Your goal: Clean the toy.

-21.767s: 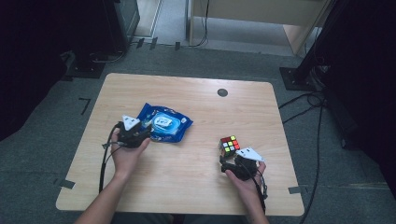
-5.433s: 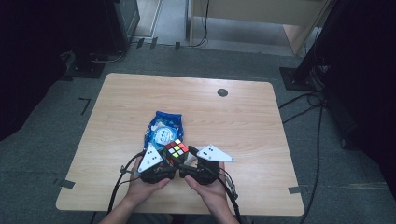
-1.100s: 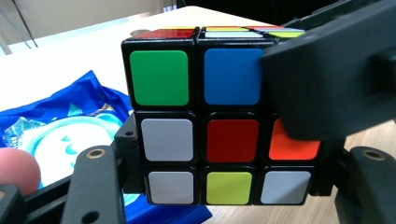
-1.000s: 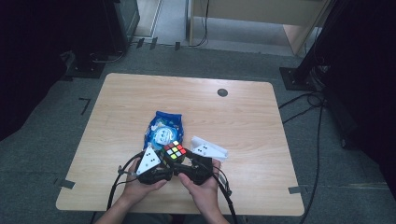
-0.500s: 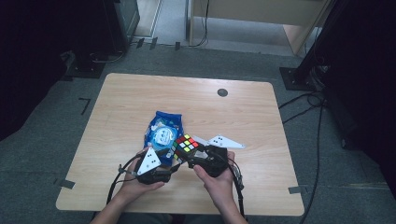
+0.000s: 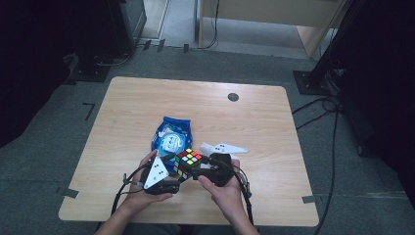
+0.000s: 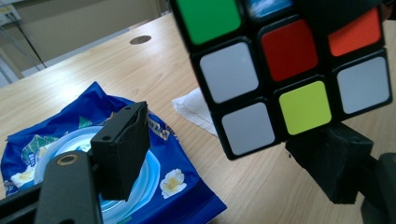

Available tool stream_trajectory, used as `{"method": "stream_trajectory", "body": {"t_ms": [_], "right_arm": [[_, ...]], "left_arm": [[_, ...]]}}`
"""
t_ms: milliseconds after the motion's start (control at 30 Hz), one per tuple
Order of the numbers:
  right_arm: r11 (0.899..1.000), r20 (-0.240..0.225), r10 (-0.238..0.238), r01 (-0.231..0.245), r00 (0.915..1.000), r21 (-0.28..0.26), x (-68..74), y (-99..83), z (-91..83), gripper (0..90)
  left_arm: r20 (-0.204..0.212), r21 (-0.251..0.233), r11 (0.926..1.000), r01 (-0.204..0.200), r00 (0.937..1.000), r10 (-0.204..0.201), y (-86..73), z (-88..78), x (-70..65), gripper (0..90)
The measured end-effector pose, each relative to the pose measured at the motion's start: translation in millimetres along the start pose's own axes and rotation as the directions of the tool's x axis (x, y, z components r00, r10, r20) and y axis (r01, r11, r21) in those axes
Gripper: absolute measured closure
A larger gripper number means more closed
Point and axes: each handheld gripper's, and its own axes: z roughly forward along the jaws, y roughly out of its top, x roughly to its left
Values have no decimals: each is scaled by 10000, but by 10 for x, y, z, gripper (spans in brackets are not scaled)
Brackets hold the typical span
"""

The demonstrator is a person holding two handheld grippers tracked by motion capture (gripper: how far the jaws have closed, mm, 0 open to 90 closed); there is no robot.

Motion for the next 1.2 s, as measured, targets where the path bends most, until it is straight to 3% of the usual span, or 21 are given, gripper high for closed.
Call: {"method": "stream_trajectory", "body": {"t_ms": [433, 567, 700, 833, 1067, 1100, 1133, 1167, 1200], "right_arm": [[9974, -56, 129, -125, 9999, 704, -25, -18, 56, 346], [9972, 39, 147, -149, 9999, 726, -24, -24, 67, 346], [9960, 35, 118, -121, 9999, 881, -27, -33, 89, 346], [9950, 92, 122, -131, 9999, 986, -18, -38, 107, 346], [9945, -278, 280, -250, 9992, 1016, -92, -37, 99, 342], [9946, -333, 337, -303, 9989, 992, -135, -25, 64, 338], [9946, -333, 337, -303, 9989, 992, -135, -25, 64, 338], [9954, -638, 640, -592, 9959, 748, -201, 5, -10, 347], [9954, -819, 797, -750, 9934, 588, -240, 24, -58, 362]], "left_arm": [[228, -133, 9994, -328, 9992, 331, 33, 44, -127, 174], [213, -35, 9995, -299, 9993, 299, 34, 56, -141, 177], [278, -12, 9984, -574, 9980, 574, 26, 61, -176, 223], [-75, 31, 9968, -801, 9968, 801, 27, 73, -220, 252], [-168, 92, 9976, -688, 9975, 689, 18, 73, -207, 268], [-245, 97, 9979, -639, 9976, 642, 15, 65, -191, 338], [-506, 111, 9986, -511, 9974, 516, 13, 58, -164, 338], [-625, 87, 9999, -52, 9980, 57, 0, 41, -78, 338], [-625, 87, 9999, -52, 9980, 57, 0, 41, -78, 338]]}}
